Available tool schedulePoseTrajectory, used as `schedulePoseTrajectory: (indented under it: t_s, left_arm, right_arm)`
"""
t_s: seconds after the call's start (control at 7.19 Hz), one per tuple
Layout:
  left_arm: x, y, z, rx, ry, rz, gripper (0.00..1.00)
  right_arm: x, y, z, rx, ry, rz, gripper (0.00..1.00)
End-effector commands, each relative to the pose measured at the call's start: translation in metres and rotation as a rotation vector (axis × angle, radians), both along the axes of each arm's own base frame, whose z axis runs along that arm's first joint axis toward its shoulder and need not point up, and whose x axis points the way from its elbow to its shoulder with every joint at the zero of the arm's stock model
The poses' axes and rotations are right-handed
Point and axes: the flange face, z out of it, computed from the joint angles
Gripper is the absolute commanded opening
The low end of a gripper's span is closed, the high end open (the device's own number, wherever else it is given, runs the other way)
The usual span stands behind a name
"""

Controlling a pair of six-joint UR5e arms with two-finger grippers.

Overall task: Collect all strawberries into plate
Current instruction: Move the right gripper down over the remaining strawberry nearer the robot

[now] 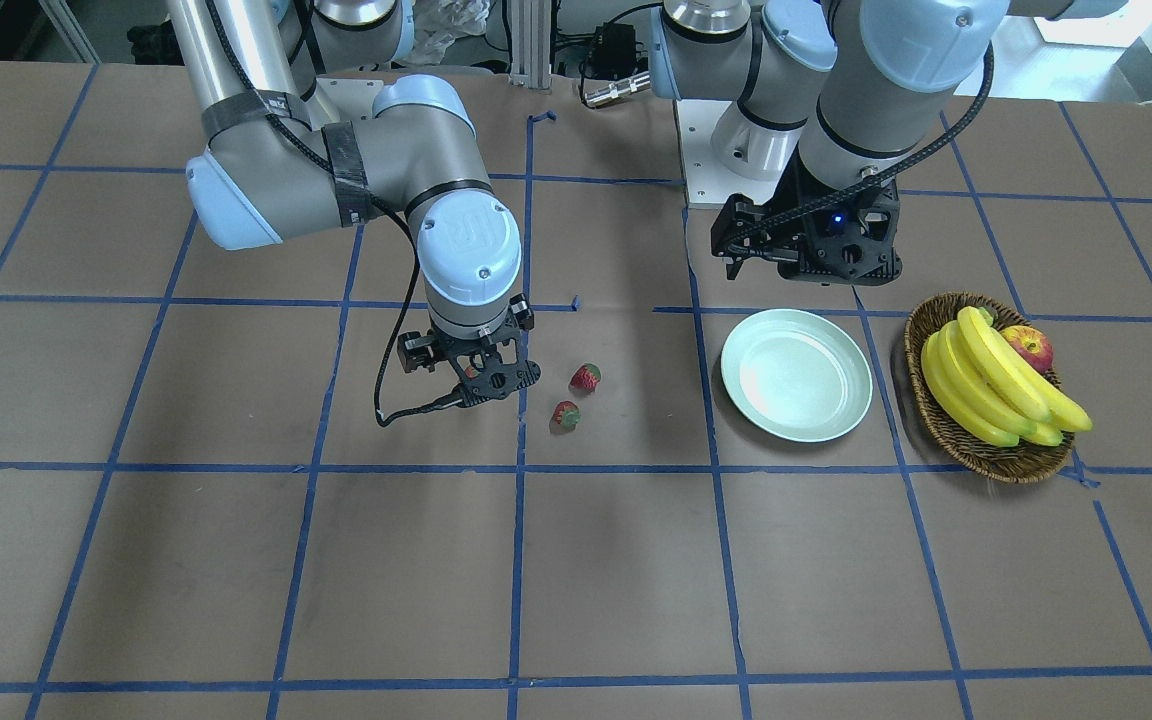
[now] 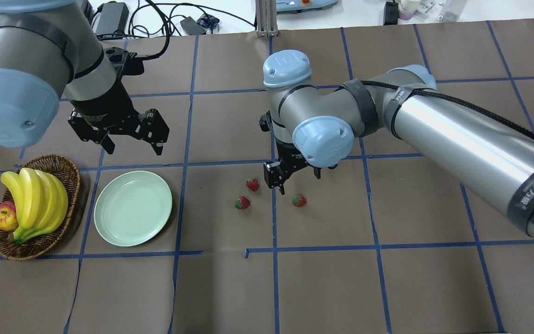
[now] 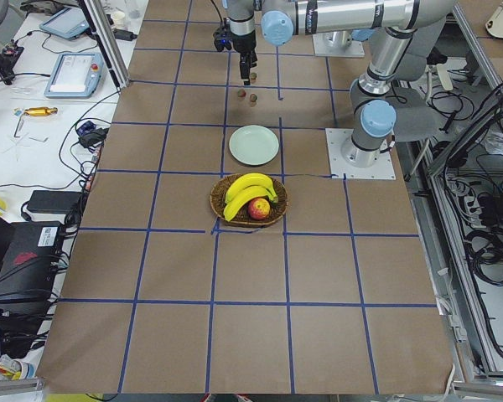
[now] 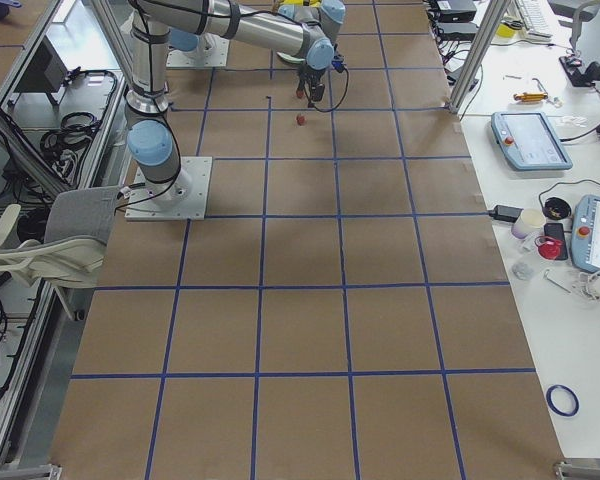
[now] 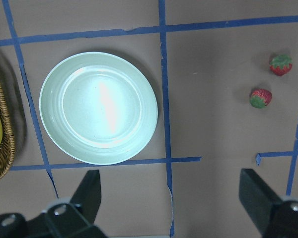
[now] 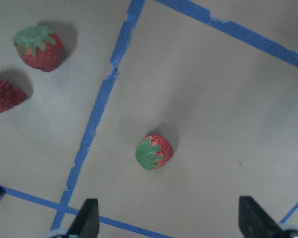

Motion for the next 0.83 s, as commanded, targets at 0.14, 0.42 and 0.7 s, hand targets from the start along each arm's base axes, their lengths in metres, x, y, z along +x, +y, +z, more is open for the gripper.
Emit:
schedulePoseTrajectory:
  t_s: [0.14,0.42,0.7]
  left_arm:
    - [-0.001,0.0,-0.001,0.002,0.005,-0.001,1.0]
    - [-0.004,0.0,-0.004,0.009,0.007,-0.004,1.0]
    - [-0.004,0.0,-0.003,0.008,0.007,-0.006,1.0]
  right_arm:
    - [-0.005,0.011,-0.043,-0.016,0.001,0.012,1.0]
    - [0.002,0.013,-0.054,0.03,-0.066,-0.009,1.0]
    - [0.002,0.013,-0.067,0.035,-0.063,-0.008,1.0]
